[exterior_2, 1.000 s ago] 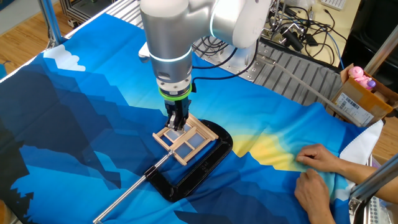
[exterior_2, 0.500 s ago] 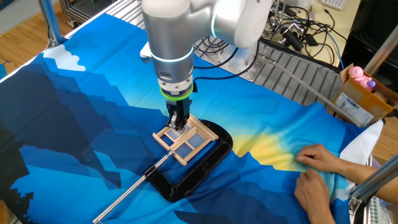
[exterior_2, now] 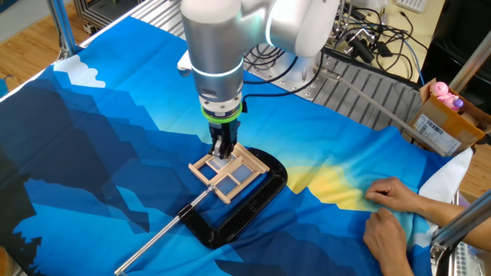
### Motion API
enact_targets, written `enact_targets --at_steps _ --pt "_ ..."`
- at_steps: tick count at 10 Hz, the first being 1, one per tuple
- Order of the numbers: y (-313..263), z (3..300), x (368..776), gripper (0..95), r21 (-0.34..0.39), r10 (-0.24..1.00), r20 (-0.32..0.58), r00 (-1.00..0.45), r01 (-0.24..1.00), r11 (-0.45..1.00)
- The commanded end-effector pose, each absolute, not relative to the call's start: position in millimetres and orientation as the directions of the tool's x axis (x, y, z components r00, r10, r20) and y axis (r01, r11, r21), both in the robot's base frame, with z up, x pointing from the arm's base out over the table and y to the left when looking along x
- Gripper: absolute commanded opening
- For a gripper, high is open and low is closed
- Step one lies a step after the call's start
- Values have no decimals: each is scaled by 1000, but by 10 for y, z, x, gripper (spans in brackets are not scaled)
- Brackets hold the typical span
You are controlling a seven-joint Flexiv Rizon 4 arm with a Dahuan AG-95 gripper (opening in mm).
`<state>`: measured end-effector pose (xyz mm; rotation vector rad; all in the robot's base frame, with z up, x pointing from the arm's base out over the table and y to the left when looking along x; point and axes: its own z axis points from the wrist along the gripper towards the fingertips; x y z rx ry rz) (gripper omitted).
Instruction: Open a sliding window
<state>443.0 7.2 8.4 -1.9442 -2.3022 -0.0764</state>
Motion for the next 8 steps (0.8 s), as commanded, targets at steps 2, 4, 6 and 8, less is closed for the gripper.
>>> enact_targets --at_steps 2,4,6,8 --pt "102 33 4403 0 -80 977 117 -176 979 186" --pt "120 29 4357 0 -107 974 113 -194 973 206" --pt "113 47 4350 0 -112 972 116 -203 970 216" --pt "116 59 4329 0 -141 969 119 -216 962 232"
